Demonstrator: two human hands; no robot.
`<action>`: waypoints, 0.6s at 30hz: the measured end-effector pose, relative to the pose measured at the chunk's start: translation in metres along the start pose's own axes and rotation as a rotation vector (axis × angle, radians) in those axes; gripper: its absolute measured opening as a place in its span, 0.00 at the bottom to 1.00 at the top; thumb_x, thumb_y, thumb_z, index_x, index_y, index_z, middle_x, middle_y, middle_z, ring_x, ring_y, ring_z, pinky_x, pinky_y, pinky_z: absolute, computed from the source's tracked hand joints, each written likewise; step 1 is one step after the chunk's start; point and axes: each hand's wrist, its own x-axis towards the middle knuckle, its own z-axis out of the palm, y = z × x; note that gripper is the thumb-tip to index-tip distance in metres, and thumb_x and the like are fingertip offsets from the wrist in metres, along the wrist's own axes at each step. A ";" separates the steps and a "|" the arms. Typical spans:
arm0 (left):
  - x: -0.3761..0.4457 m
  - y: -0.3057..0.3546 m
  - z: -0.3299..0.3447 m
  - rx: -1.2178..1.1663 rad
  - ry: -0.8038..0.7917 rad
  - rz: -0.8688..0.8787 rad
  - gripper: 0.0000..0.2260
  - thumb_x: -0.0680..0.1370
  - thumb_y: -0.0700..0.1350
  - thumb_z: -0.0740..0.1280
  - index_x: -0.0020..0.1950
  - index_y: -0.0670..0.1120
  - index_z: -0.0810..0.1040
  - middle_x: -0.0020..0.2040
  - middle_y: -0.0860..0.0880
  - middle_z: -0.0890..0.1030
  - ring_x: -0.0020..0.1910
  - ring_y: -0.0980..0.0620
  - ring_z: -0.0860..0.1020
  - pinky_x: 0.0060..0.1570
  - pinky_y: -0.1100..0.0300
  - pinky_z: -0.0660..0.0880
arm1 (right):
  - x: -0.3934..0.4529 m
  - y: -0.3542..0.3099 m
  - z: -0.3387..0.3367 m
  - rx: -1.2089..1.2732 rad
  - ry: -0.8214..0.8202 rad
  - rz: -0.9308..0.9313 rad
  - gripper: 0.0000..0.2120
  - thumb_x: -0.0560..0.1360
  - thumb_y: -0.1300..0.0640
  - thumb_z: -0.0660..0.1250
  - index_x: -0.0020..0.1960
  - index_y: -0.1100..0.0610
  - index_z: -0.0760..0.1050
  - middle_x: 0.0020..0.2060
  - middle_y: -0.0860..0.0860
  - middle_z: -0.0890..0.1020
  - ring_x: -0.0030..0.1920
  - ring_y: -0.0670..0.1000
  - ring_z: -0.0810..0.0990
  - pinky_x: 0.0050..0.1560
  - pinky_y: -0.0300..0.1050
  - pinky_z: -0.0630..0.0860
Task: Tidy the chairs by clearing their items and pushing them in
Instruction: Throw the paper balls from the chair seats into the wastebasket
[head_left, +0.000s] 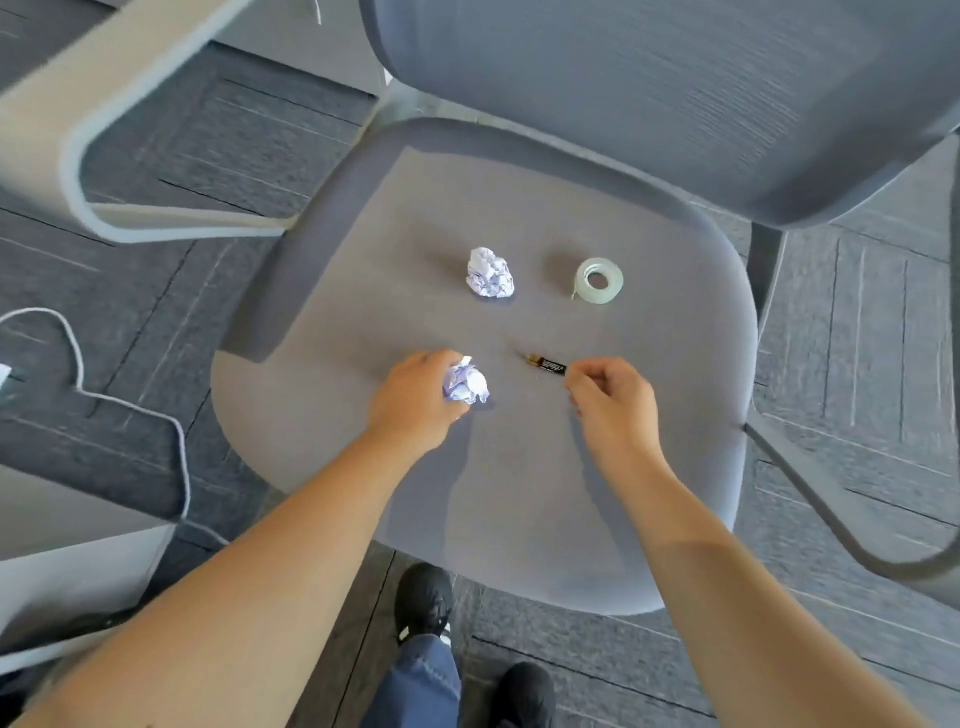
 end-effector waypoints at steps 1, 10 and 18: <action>0.002 -0.002 -0.002 -0.013 0.009 0.003 0.17 0.71 0.40 0.66 0.60 0.46 0.74 0.59 0.45 0.77 0.58 0.43 0.74 0.50 0.57 0.69 | 0.003 -0.001 0.003 -0.007 0.003 -0.002 0.03 0.75 0.60 0.61 0.46 0.56 0.73 0.33 0.45 0.74 0.31 0.43 0.71 0.20 0.24 0.64; 0.041 -0.001 -0.065 -0.457 0.138 -0.102 0.05 0.68 0.42 0.69 0.42 0.49 0.76 0.40 0.50 0.81 0.44 0.44 0.79 0.53 0.46 0.76 | 0.042 -0.045 0.045 -0.116 -0.025 -0.100 0.17 0.75 0.60 0.63 0.63 0.57 0.70 0.61 0.51 0.75 0.50 0.47 0.72 0.37 0.36 0.67; 0.073 -0.014 -0.081 -0.479 0.210 -0.024 0.06 0.71 0.40 0.68 0.38 0.50 0.74 0.36 0.54 0.77 0.33 0.66 0.77 0.35 0.74 0.69 | 0.093 -0.050 0.087 -0.330 -0.061 -0.228 0.28 0.72 0.59 0.67 0.70 0.54 0.64 0.65 0.57 0.70 0.66 0.57 0.67 0.63 0.43 0.63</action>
